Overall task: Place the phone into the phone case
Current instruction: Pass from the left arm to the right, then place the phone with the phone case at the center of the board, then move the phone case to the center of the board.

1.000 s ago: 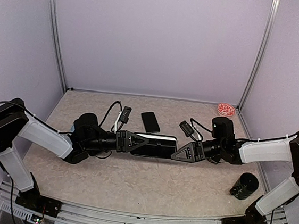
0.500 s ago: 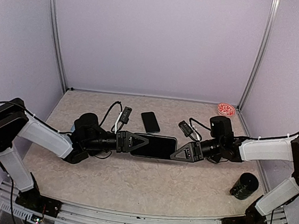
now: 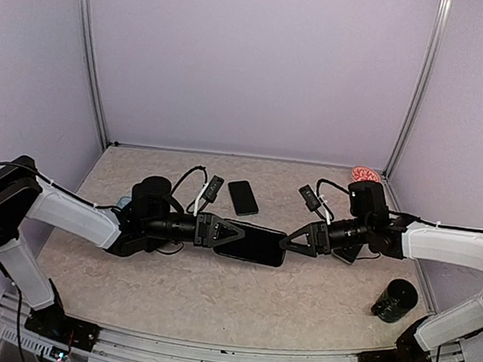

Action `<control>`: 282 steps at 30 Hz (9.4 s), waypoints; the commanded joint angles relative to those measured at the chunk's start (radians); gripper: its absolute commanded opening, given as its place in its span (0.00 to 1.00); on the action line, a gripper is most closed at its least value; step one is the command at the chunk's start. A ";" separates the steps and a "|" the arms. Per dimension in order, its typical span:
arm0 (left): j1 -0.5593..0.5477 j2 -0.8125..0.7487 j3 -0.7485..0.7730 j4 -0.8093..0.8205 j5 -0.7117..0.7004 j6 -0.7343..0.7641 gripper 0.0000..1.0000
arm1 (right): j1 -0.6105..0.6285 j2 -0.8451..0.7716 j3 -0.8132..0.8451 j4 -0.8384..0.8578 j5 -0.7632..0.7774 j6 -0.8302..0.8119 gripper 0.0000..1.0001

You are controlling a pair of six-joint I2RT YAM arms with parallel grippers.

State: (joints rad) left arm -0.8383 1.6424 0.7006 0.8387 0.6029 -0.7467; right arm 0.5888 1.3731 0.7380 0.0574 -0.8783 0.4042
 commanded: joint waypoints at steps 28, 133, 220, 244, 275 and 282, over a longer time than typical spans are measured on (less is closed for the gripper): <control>-0.019 0.084 0.243 -0.291 0.198 -0.075 0.04 | 0.316 -0.186 -0.025 -0.018 0.518 -0.379 1.00; 0.117 -0.339 -0.193 -0.241 -0.408 0.099 0.99 | 0.224 0.131 0.312 -0.221 1.133 -0.214 0.68; 0.060 -0.550 -0.299 -0.474 -0.896 0.099 0.99 | -0.179 0.956 0.934 -0.184 1.065 0.019 0.96; 0.056 -0.505 -0.286 -0.452 -0.888 0.113 0.99 | -0.201 0.676 0.589 -0.096 1.129 -0.077 0.84; 0.055 -0.458 -0.244 -0.451 -0.875 0.122 0.99 | -0.235 0.738 0.491 -0.191 1.102 -0.082 0.67; 0.054 -0.454 -0.240 -0.452 -0.875 0.121 0.99 | -0.234 0.751 0.516 -0.223 1.085 -0.110 0.69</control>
State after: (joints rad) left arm -0.7780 1.1835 0.4355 0.3710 -0.2752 -0.6415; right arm 0.3645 2.0697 1.2709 -0.0227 0.2214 0.3294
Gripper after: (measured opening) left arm 0.989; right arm 0.682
